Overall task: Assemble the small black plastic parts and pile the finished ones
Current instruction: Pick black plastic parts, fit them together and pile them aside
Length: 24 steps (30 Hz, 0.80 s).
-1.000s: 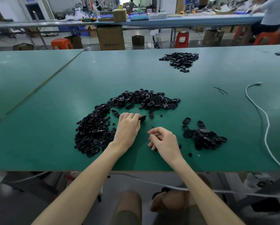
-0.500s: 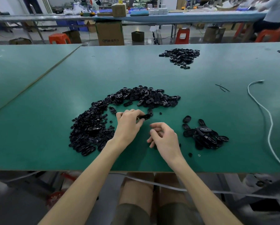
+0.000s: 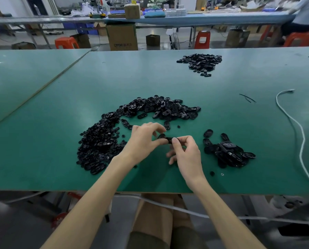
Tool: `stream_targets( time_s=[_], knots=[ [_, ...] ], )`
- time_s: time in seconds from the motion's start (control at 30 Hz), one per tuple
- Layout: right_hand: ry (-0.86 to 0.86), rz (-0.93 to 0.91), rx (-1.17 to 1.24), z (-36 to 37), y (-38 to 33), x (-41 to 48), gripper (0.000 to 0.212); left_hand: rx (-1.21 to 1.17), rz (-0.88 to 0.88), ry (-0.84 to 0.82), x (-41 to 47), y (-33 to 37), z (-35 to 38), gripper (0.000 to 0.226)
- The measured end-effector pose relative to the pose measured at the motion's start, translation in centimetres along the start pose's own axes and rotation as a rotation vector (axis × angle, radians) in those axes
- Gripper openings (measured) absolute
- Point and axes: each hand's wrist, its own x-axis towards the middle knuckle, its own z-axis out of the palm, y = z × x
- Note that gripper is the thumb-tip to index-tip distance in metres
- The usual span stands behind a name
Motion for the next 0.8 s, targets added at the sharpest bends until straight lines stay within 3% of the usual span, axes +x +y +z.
stream_targets(
  time_s=[0.13,0.27,0.4,0.8],
  knots=[
    [-0.021,0.014,-0.020,-0.1,0.0,0.0,0.014,0.252,-0.185,0.244,0.2,-2.3,-2.4,0.024],
    [-0.042,0.011,-0.036,0.0,-0.2,-0.2,0.012,0.615,-0.521,0.099,-0.5,-5.1,-4.1,0.027],
    [-0.054,0.016,-0.048,-0.1,-0.2,-0.2,0.012,0.711,-0.448,0.180,-1.1,-6.5,-3.9,0.011],
    [-0.046,-0.007,-0.069,-0.1,0.2,0.0,0.012,0.548,-0.350,0.374,-0.7,-6.2,-4.6,0.011]
  ],
)
